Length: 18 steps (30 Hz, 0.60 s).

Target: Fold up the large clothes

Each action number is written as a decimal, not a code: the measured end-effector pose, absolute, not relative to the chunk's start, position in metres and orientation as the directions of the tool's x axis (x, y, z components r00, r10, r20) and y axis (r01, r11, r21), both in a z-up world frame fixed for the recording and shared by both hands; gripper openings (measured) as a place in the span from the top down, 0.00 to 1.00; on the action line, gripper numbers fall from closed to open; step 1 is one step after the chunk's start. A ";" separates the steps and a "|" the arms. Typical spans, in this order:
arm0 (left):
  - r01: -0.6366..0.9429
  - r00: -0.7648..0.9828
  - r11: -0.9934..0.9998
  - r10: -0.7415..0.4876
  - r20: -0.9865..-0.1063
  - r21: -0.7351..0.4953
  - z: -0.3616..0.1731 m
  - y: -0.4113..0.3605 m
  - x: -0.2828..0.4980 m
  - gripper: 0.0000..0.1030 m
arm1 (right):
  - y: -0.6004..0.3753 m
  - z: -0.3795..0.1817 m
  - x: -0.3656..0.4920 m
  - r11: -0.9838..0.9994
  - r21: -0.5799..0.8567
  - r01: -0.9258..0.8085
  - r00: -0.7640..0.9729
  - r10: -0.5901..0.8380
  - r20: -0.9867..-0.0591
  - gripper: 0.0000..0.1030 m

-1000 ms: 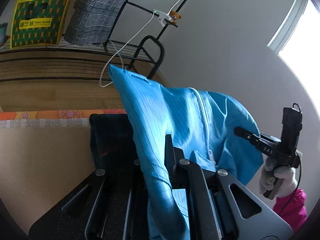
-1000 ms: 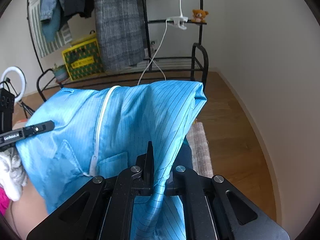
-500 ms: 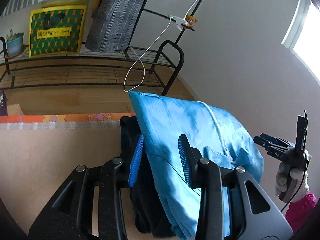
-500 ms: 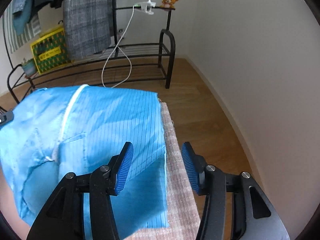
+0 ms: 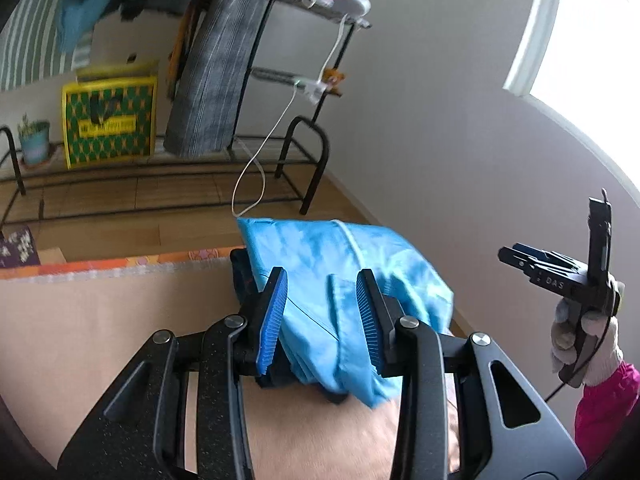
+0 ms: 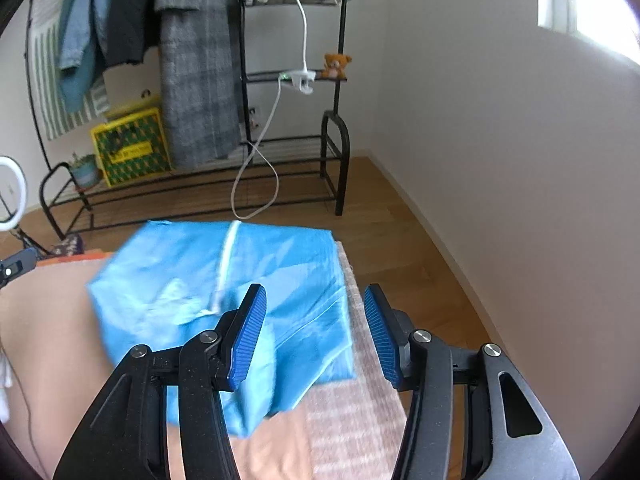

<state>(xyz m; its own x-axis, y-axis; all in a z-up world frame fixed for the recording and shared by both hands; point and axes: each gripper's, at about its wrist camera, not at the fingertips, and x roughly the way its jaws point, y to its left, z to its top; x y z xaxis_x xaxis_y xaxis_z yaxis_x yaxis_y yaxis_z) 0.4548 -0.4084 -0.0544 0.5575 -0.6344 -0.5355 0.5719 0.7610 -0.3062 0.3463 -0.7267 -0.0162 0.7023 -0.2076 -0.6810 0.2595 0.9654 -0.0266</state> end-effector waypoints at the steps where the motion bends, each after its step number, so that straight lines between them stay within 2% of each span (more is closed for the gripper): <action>1: 0.580 0.560 0.756 -0.640 -0.526 -0.302 -0.046 -0.402 0.444 0.66 | -0.721 -0.010 0.342 0.965 -0.025 0.261 0.707 -0.209 -0.675 0.47; 16: 0.679 0.578 0.702 -0.691 -0.434 -0.215 0.040 -0.285 0.273 0.66 | -0.591 0.074 0.211 0.966 0.005 0.260 0.786 -0.208 -0.582 0.46; 18: 0.686 0.587 0.701 -0.693 -0.418 -0.197 0.050 -0.267 0.251 0.63 | -0.577 0.083 0.196 0.967 0.013 0.256 0.795 -0.203 -0.572 0.46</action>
<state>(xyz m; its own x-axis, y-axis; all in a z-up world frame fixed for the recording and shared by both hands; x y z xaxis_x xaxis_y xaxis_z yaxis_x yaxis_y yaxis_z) 0.2511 -0.2670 0.0496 0.5874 -0.6927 -0.4185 0.6859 0.7006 -0.1968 0.1958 -0.5774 0.0826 0.7946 -0.2027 -0.5722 0.2561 0.9666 0.0132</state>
